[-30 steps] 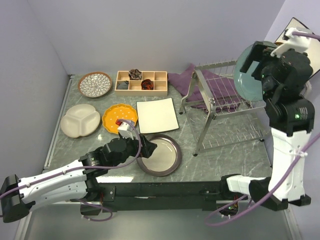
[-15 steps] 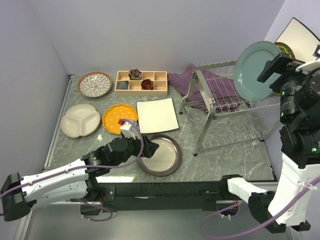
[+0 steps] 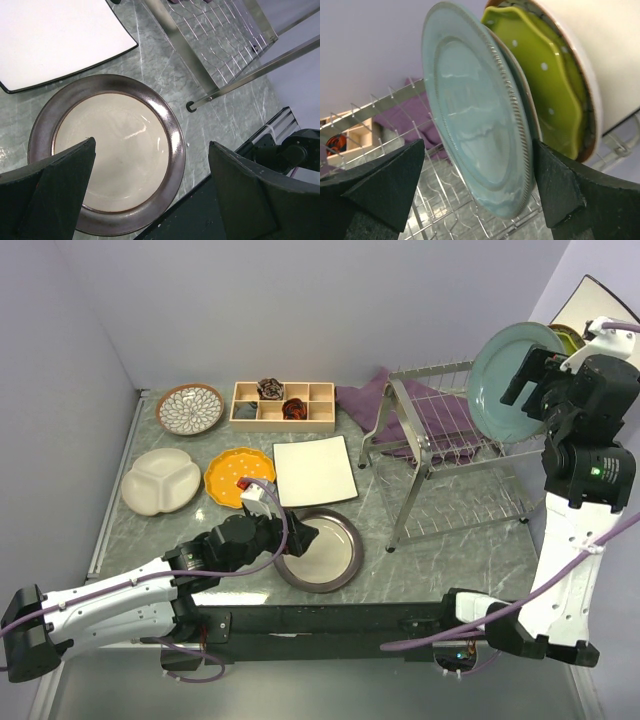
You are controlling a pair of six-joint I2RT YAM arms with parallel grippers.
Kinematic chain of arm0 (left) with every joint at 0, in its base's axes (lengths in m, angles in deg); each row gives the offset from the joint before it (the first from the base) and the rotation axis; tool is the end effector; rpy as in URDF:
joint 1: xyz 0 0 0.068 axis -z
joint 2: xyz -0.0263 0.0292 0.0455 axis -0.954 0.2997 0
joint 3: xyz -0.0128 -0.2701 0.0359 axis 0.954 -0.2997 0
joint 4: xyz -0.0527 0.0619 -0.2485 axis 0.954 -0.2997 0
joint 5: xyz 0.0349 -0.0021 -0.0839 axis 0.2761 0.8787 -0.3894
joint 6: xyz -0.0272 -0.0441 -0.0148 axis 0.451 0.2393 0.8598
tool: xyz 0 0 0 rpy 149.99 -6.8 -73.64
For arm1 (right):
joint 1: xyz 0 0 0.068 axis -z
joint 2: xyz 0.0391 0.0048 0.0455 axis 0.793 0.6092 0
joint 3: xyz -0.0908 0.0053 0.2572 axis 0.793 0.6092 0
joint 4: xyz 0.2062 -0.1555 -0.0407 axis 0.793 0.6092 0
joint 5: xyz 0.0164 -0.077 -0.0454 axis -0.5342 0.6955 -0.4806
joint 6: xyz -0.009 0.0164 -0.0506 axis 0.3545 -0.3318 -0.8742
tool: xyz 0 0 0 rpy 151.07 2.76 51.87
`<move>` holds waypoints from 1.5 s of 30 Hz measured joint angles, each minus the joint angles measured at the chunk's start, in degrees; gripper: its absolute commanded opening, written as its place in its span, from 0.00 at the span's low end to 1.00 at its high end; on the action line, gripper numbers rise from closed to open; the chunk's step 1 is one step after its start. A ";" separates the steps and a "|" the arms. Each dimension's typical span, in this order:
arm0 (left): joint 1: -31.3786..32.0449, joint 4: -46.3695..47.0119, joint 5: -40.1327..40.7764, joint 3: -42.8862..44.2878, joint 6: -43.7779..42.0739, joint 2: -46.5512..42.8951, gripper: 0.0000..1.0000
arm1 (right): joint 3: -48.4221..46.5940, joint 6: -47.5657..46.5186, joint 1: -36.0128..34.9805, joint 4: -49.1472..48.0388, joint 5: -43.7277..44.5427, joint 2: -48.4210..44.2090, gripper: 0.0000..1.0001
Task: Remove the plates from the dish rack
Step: Unload the plate from the dish rack.
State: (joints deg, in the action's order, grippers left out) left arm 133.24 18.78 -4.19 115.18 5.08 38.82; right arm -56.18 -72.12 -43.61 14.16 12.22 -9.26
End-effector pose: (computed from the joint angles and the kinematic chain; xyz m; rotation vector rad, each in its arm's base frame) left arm 0.1036 -0.1635 0.2558 0.1209 1.9761 -0.9332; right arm 0.1652 -0.0305 0.5483 0.2929 1.7223 -0.1793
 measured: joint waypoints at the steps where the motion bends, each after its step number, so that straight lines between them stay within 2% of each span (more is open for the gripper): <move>1: 0.00 0.00 0.00 0.00 -0.04 0.02 0.99 | 0.00 0.00 0.44 0.00 -1.05 0.26 0.89; 5: 0.00 0.02 -0.02 0.00 -0.20 0.04 0.99 | 0.94 -0.24 1.75 -0.24 -5.09 0.09 0.80; 13: 0.00 0.00 -0.02 0.00 -0.22 0.68 0.99 | 1.49 -0.52 2.21 -0.85 -8.09 -2.67 0.70; 30: 0.00 0.02 -0.07 0.00 -0.22 0.61 0.99 | 1.40 -3.21 2.40 -1.49 -11.63 -0.28 0.65; 36: 0.00 0.02 -0.07 0.00 -0.22 0.61 0.99 | 1.36 -3.76 2.43 -1.86 -12.55 0.15 0.55; 45: 0.00 0.02 -0.09 0.00 -0.22 0.61 0.99 | 2.67 -5.81 2.43 -3.96 -13.05 0.13 0.53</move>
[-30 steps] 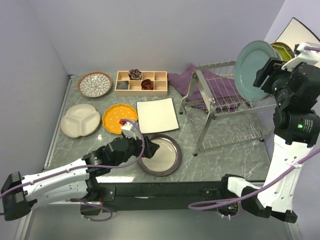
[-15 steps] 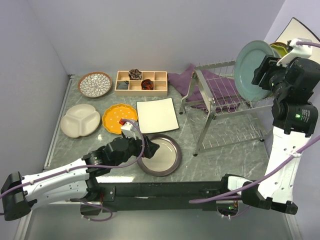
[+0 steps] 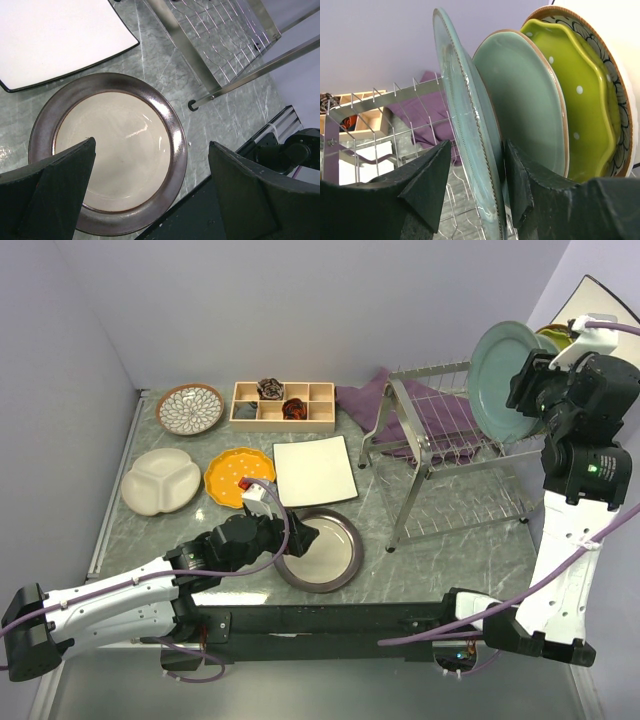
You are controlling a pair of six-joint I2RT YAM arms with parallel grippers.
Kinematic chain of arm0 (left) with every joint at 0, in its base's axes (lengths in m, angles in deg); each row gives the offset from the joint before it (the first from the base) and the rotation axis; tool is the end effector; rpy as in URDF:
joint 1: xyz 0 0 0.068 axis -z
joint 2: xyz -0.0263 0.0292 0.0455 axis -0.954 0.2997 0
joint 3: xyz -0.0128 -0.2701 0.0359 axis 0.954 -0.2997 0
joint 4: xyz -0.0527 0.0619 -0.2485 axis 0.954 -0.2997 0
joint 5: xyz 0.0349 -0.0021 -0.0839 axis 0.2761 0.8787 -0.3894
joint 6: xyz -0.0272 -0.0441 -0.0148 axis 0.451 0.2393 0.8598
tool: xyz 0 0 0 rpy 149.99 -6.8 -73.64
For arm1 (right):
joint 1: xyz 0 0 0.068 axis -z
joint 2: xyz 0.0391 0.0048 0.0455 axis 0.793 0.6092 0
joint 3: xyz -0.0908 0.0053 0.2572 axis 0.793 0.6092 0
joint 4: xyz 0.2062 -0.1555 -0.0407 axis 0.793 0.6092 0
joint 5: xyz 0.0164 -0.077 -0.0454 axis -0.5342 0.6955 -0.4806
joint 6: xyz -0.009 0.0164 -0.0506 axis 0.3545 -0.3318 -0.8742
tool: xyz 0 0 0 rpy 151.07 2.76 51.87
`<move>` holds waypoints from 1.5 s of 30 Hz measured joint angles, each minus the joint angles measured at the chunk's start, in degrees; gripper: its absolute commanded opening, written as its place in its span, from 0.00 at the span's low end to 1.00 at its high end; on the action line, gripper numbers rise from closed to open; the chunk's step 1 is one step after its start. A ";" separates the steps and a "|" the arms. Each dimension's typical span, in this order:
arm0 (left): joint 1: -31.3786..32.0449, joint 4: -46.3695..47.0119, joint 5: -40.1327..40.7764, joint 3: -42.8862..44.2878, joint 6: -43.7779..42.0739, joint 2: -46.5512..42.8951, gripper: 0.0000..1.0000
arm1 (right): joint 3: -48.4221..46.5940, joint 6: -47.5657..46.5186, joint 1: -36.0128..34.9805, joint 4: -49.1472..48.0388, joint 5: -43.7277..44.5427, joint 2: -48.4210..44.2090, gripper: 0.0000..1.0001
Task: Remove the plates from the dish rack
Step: Unload the plate from the dish rack.
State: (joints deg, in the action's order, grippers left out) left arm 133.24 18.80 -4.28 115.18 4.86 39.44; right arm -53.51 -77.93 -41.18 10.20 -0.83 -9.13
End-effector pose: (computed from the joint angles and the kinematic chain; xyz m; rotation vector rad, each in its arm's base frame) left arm 0.1043 -0.1649 0.2540 0.1288 1.9848 -0.9243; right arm 0.1763 -0.0317 0.5435 0.0734 1.7235 -0.0883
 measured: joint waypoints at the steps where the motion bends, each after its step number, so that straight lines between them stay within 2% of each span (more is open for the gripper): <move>1: 0.00 0.00 0.00 0.00 0.00 0.00 0.99 | 0.22 -0.24 0.00 -0.20 -0.04 -0.07 0.53; 13: 0.00 0.11 -0.68 0.00 0.00 0.72 0.99 | 2.75 -2.73 0.00 -2.47 -0.48 -0.44 0.39; 20: 0.00 0.28 -1.03 0.00 0.00 1.36 1.00 | 1.27 -4.72 0.00 -2.82 -0.59 -0.04 0.24; 26: 0.00 0.42 -0.98 -0.44 0.00 0.52 1.00 | 7.32 -8.24 0.24 -8.20 -1.79 -3.78 0.18; 32: 0.00 0.46 -0.92 -0.81 0.00 -0.33 0.99 | 6.82 -9.84 0.24 -7.91 -2.54 -3.32 0.00; 45: 0.00 0.09 -0.50 -0.81 0.02 -1.22 1.00 | 4.02 -10.97 0.24 -7.26 -3.21 -2.34 0.00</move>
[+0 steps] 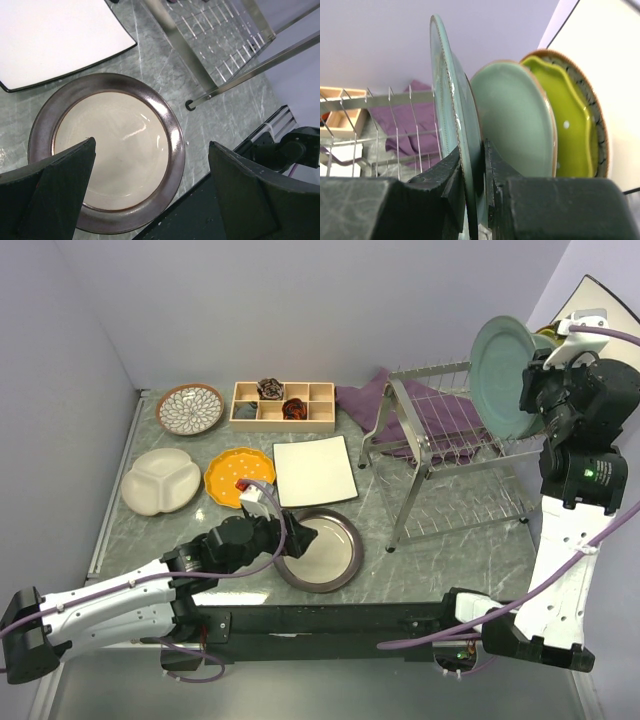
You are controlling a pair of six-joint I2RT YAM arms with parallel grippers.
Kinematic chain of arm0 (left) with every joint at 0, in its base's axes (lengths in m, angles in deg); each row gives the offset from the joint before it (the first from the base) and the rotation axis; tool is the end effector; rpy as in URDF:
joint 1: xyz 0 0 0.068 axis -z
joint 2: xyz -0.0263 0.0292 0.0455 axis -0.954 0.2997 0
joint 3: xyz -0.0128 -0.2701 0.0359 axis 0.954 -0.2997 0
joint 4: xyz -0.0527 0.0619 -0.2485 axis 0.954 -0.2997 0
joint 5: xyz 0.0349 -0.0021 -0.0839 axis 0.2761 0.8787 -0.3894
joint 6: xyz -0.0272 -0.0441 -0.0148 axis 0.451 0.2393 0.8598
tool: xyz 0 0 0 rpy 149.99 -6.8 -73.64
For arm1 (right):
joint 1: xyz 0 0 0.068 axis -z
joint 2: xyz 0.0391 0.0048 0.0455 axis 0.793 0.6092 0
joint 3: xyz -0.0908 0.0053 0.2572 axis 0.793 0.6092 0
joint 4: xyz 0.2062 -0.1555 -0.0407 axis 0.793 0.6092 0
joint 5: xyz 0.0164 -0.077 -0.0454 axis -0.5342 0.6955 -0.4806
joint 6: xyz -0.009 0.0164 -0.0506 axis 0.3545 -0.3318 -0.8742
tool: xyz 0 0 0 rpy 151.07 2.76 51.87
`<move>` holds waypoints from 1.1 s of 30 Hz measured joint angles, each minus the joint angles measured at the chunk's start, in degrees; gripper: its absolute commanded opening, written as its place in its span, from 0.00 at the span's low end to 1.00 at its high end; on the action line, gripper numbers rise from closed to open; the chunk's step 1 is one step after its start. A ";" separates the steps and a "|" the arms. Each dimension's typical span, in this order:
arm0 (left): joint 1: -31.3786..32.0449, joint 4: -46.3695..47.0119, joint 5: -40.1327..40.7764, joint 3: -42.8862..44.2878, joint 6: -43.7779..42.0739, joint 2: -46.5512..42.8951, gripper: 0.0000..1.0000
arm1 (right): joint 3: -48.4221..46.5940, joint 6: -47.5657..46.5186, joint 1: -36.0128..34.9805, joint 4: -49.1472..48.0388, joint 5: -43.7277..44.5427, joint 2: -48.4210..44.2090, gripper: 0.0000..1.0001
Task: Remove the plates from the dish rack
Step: Unload the plate from the dish rack, then place the plate at the center of the board.
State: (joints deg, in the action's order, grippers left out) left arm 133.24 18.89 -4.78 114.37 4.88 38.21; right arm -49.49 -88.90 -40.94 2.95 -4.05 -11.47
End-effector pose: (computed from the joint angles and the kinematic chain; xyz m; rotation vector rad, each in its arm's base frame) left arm 0.1023 -0.1619 0.2528 0.1325 1.9794 -0.9383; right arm 0.1735 -0.0299 0.5453 -0.1332 1.6255 -0.2043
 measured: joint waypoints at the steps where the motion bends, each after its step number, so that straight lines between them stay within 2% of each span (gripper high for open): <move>1: 0.00 -0.07 0.15 0.00 -0.02 -0.48 0.99 | -0.15 -0.09 0.00 -0.50 -0.11 0.02 0.00; 11: 0.00 -0.11 0.87 0.00 -0.02 -1.44 0.99 | -2.08 0.76 -0.04 -4.72 -1.53 -0.04 0.00; 20: 0.00 -0.50 1.68 0.04 0.68 0.48 0.99 | -7.96 6.43 -0.15 -6.23 0.44 0.17 0.00; 27: 0.00 -2.40 0.00 1.77 2.45 -1.73 0.99 | -11.19 19.69 -0.15 -7.06 2.05 1.90 0.00; 33: 0.00 -4.13 -2.36 3.41 3.72 -8.41 0.99 | -11.61 33.44 -0.13 -11.54 -3.98 2.32 0.00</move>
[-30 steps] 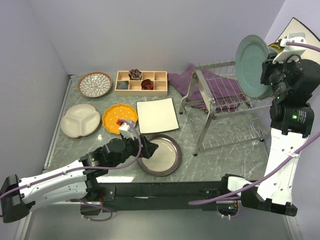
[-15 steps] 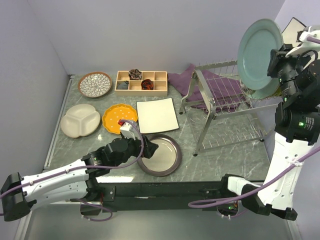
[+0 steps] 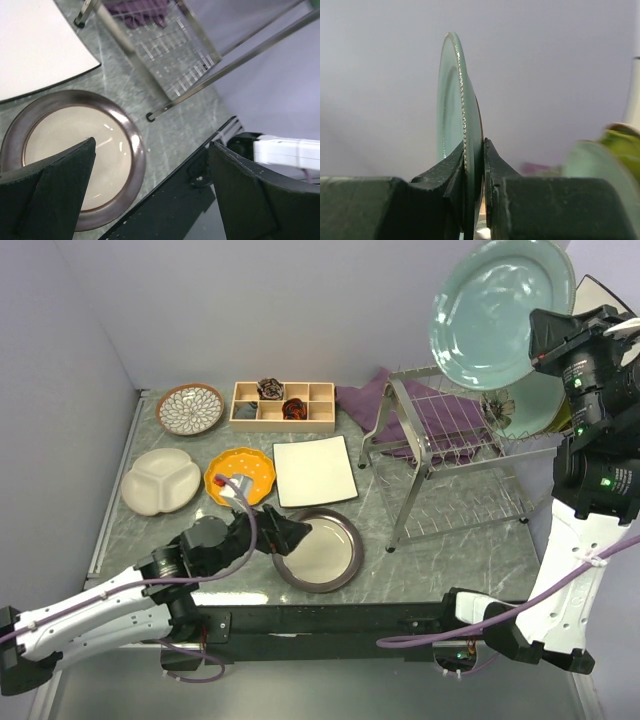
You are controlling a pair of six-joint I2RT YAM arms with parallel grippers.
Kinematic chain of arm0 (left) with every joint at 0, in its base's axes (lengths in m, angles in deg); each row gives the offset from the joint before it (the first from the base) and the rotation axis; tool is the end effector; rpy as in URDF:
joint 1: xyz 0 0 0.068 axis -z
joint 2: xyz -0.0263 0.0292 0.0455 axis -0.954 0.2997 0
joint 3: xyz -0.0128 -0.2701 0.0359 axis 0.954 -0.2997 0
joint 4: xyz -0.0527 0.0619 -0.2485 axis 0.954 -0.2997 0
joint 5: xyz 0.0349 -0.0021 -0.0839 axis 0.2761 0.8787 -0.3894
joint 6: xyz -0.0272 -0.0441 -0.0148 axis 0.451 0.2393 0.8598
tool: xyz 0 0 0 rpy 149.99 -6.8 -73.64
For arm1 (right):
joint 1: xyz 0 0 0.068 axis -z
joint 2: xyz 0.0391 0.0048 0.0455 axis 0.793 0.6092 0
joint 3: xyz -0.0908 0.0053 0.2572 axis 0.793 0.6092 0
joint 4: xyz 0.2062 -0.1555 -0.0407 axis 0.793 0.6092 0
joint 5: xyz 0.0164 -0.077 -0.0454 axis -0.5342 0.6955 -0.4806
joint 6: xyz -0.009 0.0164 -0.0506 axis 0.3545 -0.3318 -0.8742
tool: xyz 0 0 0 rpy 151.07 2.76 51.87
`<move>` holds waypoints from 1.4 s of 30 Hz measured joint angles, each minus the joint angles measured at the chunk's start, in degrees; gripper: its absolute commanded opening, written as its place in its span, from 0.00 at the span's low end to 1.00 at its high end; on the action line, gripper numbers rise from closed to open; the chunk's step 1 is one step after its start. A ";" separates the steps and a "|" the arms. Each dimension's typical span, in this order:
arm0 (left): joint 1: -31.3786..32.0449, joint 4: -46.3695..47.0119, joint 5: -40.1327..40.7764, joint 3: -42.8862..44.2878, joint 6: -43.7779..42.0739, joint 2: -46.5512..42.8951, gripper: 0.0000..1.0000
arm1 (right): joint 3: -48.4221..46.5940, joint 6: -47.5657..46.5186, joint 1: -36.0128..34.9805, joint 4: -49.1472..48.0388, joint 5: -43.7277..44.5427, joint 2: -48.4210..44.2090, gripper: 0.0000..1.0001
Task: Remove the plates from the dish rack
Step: Place the plate at the center of the board.
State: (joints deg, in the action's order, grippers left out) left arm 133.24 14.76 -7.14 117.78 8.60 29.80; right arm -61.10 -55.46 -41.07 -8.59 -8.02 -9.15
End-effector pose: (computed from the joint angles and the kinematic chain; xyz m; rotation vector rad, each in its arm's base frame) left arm 0.0895 -0.1419 0.2899 0.0687 1.8834 -1.1110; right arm 0.1451 -0.0213 0.6113 0.1663 1.2658 0.2774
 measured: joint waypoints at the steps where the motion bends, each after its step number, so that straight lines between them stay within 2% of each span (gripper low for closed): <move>1: 0.00 -0.44 -0.09 0.35 0.04 -0.96 0.99 | 0.55 3.39 0.00 -1.97 -2.25 -0.13 0.00; 6: 0.00 -5.49 0.44 3.85 0.46 -6.10 0.99 | 5.88 16.50 -0.68 -12.13 -12.37 -1.29 0.00; 10: 0.00 -10.49 1.05 8.24 0.85 -10.80 0.99 | 9.73 22.77 -5.68 -17.64 -18.29 -1.57 0.00; 15: 0.00 -11.76 0.92 14.75 -0.61 -16.92 0.99 | 14.97 24.28 -19.23 -21.62 -23.30 -2.51 0.00; 20: 0.00 -9.46 1.03 19.28 -4.24 -19.61 0.99 | 23.98 25.18 -28.81 -24.52 -25.77 -6.40 0.00; 28: 0.00 -5.16 0.31 23.45 -6.80 -14.88 0.99 | 31.01 24.17 -41.11 -27.23 -25.44 -7.82 0.00; 34: 0.00 -1.44 -2.99 23.06 -6.84 -10.62 0.98 | 33.57 22.10 -46.21 -27.43 -24.13 -7.82 0.00; 36: 0.02 -0.55 -3.58 22.84 -6.84 -10.12 0.93 | 34.75 21.38 -47.06 -27.47 -23.47 -8.00 0.00; 37: 0.02 0.02 -3.85 22.73 -6.84 -9.97 0.85 | 35.19 21.20 -47.25 -27.47 -23.39 -8.00 0.00; 39: 0.02 0.96 -4.09 22.40 -6.75 -9.84 0.74 | 36.46 20.83 -47.65 -27.98 -23.32 -8.04 0.00; 40: 0.02 1.46 -4.15 22.27 -6.56 -9.68 0.65 | 37.18 20.83 -47.67 -28.35 -23.39 -8.07 0.00; 42: 0.02 2.38 -4.61 21.97 -6.43 -9.18 0.55 | 38.71 20.83 -47.93 -29.31 -23.50 -8.09 0.00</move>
State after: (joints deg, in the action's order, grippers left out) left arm 133.27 17.14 -11.75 139.75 2.17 20.62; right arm -22.39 -34.63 -89.00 -37.90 -31.52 -17.24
